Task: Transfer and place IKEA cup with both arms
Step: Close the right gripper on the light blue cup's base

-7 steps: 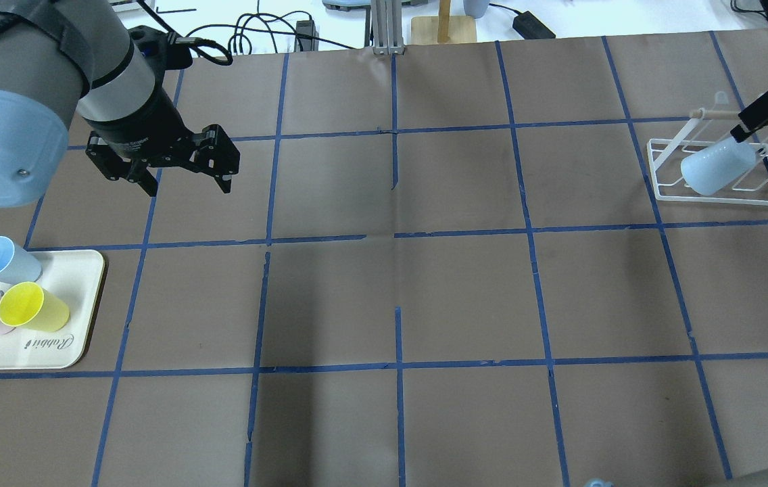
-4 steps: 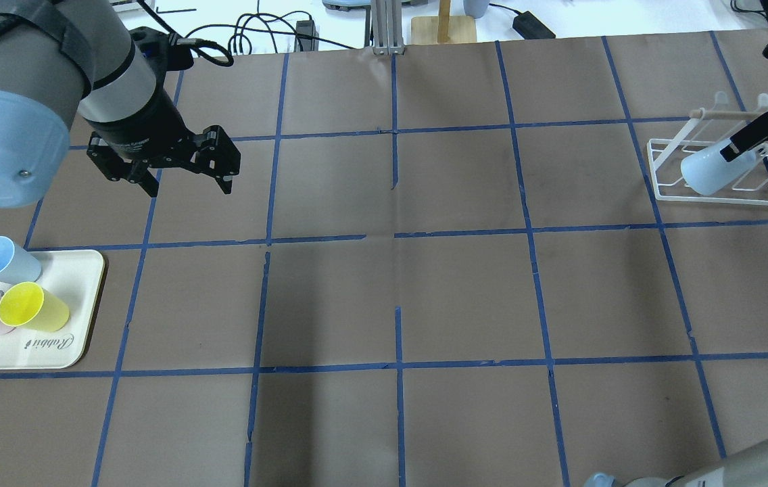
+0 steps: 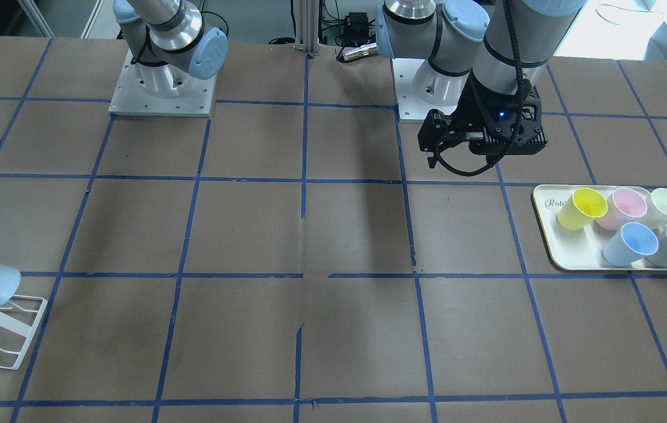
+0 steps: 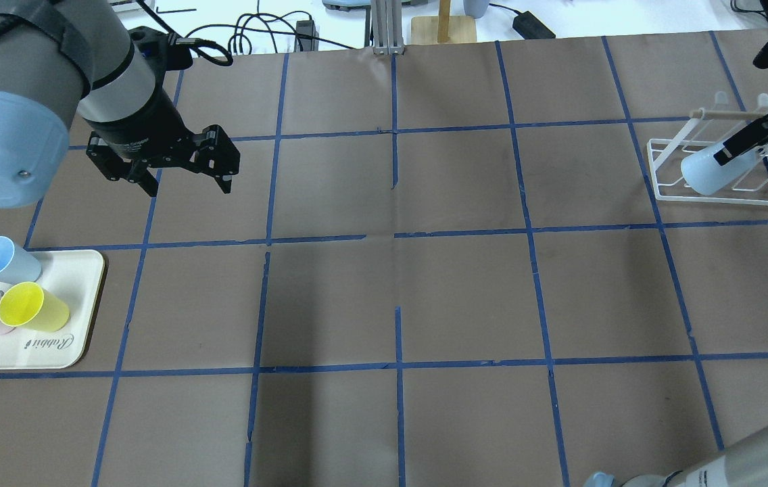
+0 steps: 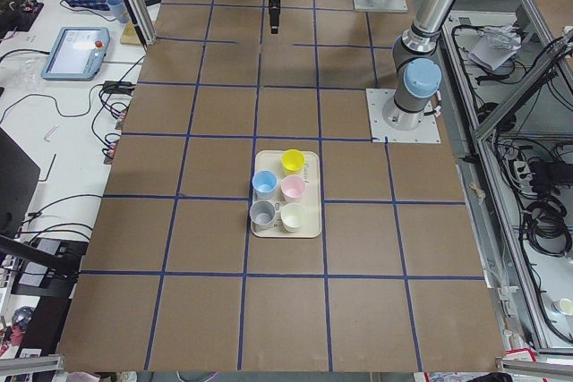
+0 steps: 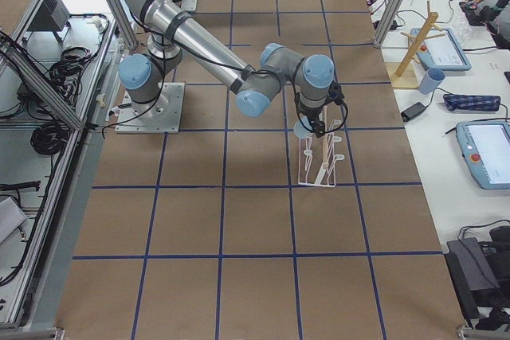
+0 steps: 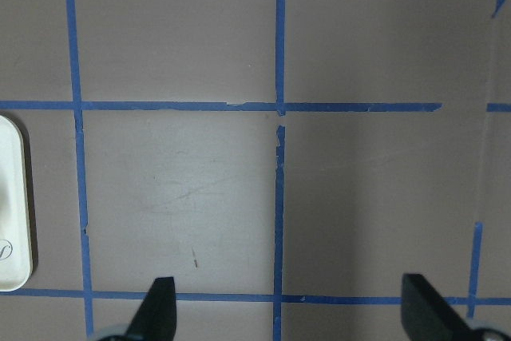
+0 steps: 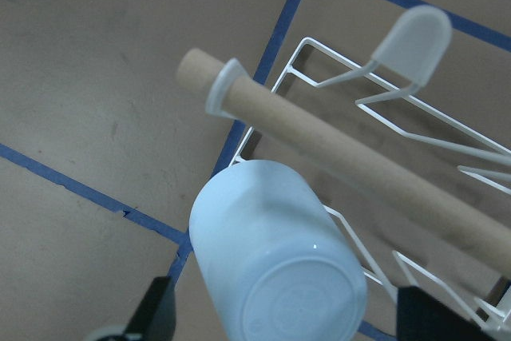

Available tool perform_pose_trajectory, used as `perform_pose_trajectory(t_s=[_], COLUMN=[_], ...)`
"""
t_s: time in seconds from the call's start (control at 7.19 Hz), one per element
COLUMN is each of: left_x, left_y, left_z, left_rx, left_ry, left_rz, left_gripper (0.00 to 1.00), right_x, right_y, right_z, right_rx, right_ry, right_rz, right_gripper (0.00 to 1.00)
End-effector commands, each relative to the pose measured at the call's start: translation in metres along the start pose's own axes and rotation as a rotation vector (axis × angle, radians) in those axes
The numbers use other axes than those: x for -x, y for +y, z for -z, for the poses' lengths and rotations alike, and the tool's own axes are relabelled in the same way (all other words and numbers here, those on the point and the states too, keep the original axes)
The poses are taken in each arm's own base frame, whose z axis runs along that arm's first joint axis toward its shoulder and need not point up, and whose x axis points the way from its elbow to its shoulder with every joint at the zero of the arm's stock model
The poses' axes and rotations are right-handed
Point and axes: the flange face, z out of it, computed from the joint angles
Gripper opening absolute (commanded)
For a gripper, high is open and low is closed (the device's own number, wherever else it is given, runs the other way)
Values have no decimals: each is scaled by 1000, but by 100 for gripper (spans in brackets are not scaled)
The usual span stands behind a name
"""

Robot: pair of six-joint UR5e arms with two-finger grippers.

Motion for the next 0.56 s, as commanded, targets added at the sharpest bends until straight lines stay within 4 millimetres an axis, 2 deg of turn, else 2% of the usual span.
perform_pose_trajectory(t_s=[0.0,0.14,0.42], left_x=[0,1,1], left_y=[0,-1,-1], left_z=[-1,0,2], left_rx=[0,-4,-10], left_ry=[-1,-1,0], left_rz=[-1,2,3], left_gripper=[100,100,100], right_x=[3,4,3], right_y=[-3,-5,-6], right_z=[5,6,-4], right_rx=[-5,-6,-15], right_ry=[8,9,-15], right_rz=[1,9,17], right_gripper=[100,100,100])
